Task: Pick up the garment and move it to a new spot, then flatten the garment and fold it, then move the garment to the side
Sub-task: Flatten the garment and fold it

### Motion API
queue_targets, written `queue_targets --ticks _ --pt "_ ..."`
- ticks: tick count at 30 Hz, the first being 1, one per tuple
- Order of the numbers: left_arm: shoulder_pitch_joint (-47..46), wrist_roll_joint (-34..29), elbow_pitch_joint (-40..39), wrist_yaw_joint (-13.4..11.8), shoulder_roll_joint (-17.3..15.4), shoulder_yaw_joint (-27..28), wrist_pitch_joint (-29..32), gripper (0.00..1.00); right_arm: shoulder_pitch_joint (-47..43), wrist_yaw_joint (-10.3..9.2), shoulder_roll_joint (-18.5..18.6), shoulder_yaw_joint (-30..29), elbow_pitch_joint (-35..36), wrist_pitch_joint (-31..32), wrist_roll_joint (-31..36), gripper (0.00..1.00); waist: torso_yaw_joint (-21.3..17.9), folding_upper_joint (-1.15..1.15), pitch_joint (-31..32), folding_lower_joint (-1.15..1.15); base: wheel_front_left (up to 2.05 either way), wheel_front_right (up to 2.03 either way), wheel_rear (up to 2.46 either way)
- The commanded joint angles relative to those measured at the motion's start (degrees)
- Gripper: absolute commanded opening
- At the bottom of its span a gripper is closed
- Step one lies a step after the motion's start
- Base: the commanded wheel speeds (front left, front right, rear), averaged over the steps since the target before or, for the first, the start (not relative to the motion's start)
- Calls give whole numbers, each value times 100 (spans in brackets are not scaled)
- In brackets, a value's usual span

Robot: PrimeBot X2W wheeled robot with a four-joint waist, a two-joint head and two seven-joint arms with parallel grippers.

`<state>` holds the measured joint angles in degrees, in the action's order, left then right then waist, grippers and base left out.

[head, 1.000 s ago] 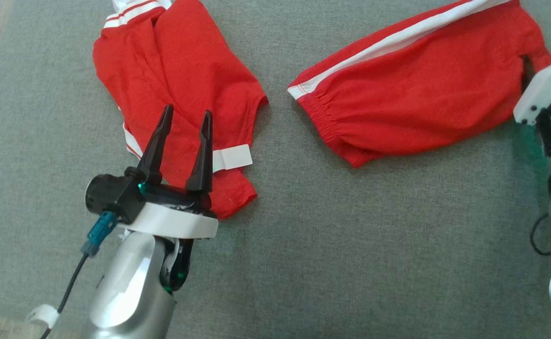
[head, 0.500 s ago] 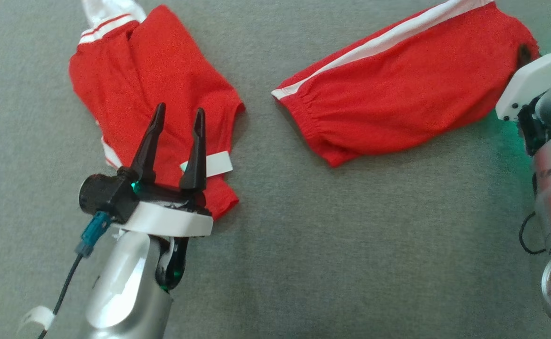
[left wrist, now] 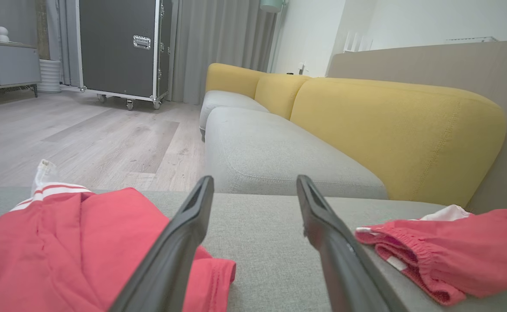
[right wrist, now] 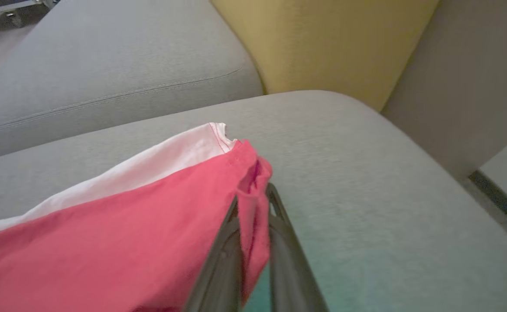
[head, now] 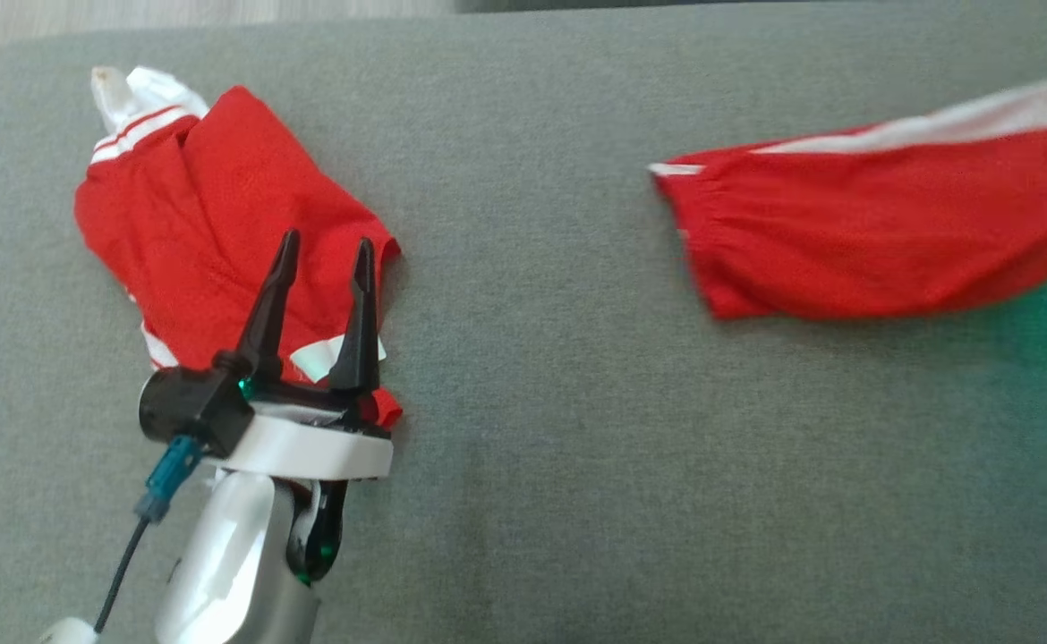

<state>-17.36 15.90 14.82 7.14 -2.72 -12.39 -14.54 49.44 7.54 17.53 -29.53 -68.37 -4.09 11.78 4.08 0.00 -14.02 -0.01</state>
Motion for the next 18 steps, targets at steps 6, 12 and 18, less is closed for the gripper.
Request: queue_targets --ticks 6,12,18 --pt "90 -57 -241 30 -96 244 -46 100 -139 -5 -143 -271 461 -199 363 0 -46 0 111 1 0 0 0" --pt "190 -57 -206 32 -161 226 -46 100 -167 -5 -506 -325 521 -568 493 0 -30 0 257 1 0 0 0" --pt "326 -52 -183 33 -205 264 -46 100 -95 -5 -834 -4 345 -900 383 0 -16 0 536 1 0 0 0"
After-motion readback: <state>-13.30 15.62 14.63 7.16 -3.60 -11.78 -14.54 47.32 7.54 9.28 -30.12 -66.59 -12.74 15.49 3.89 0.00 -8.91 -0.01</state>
